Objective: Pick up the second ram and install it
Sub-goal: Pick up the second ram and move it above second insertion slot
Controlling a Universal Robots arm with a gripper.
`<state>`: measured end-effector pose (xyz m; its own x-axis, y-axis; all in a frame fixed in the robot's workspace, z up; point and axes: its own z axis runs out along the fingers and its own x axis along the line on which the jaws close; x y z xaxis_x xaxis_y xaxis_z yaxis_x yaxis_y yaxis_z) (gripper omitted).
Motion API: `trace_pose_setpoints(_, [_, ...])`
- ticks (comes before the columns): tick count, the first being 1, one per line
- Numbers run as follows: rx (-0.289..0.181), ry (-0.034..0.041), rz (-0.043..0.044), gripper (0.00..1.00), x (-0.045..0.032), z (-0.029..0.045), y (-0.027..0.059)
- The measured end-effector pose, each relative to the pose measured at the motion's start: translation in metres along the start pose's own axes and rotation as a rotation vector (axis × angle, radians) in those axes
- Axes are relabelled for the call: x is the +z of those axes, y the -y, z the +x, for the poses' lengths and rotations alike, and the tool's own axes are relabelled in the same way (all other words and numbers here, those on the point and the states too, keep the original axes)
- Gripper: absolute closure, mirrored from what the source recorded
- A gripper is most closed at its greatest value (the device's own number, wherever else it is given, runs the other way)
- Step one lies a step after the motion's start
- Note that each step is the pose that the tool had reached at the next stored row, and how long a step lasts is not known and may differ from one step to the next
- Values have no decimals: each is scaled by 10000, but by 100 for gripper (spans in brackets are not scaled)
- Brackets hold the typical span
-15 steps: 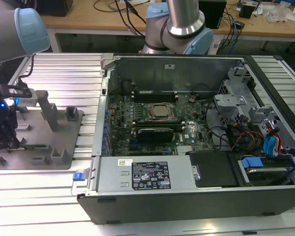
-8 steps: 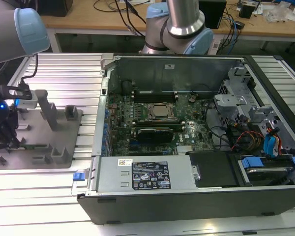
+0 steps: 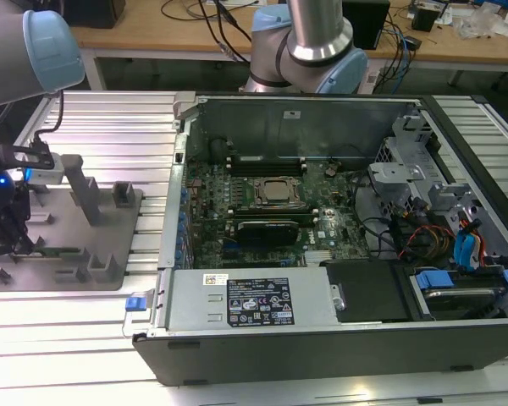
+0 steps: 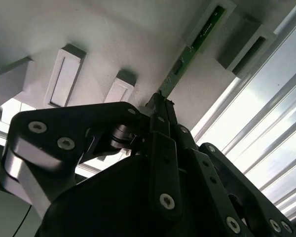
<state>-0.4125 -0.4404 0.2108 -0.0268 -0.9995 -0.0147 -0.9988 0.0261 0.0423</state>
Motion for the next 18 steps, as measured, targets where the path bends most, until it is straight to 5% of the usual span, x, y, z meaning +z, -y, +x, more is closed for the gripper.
trace_pose_setpoints(7, [-1,0,0,91,-24,0,-1])
trace_pose_setpoints(18, [-1,0,0,91,-335,-7,-14])
